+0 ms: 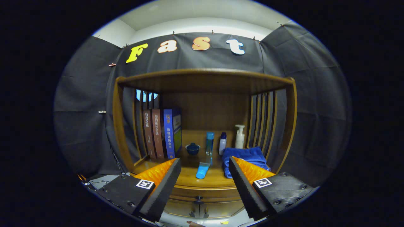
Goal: Pull open the drawer, take out the items inside it, and place them on the countertop above the cabinet.
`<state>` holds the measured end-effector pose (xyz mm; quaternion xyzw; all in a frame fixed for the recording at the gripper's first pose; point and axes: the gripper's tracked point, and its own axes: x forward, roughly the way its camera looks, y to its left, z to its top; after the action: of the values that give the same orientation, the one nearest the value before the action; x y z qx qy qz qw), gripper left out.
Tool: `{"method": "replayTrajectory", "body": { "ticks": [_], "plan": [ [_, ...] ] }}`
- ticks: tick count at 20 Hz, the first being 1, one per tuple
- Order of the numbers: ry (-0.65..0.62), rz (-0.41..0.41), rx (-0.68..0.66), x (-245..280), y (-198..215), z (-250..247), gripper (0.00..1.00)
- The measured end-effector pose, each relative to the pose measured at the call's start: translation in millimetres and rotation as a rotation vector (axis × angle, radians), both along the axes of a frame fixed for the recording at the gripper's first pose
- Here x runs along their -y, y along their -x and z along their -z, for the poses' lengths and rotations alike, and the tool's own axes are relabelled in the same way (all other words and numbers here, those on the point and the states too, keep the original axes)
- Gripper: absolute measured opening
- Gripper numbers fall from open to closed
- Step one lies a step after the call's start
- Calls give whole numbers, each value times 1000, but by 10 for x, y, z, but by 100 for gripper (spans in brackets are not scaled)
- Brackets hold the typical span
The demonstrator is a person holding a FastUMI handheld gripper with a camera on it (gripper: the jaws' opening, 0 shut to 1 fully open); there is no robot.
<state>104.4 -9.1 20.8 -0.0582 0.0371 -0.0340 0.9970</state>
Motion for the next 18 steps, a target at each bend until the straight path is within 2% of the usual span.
{"method": "replayTrajectory", "body": {
  "ticks": [8, 18],
  "plan": [
    [-18, -25, 66, -79, 403, -358, 99],
    [-6, -20, 67, -72, 465, -346, 98]
  ]
}}
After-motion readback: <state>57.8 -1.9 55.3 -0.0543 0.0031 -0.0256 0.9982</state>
